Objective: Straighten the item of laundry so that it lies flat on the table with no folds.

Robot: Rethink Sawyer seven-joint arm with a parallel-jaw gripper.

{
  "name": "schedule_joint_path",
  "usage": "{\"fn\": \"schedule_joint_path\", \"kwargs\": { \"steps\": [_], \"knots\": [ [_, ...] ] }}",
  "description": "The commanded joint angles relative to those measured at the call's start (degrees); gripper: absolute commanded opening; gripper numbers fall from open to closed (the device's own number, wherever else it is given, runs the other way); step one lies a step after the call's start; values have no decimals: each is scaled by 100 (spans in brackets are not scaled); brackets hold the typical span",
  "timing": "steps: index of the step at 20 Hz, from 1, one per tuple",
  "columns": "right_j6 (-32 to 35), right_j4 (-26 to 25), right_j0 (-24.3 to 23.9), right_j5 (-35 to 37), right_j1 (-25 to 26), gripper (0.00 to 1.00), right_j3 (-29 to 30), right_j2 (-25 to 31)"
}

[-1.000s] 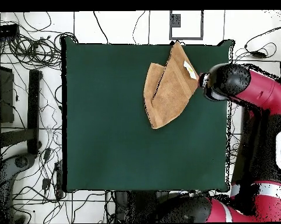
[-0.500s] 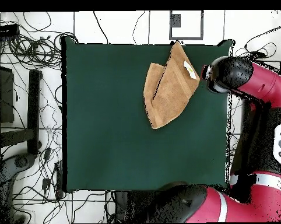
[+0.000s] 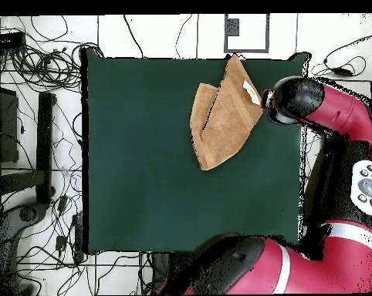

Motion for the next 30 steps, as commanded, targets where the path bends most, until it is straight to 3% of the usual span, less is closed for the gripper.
{"fn": "schedule_joint_path", "kwargs": {
  "steps": [1, 7, 18, 30],
  "knots": [
    [1560, 219, 336, -133, 91, 100, 204, 88],
    [1601, 321, 410, -11, 151, 100, 27, -10],
    [2056, 569, 613, 474, 755, 100, -1240, -234],
    [2003, 847, 749, 459, 749, 100, -1180, -442]
  ]
}}
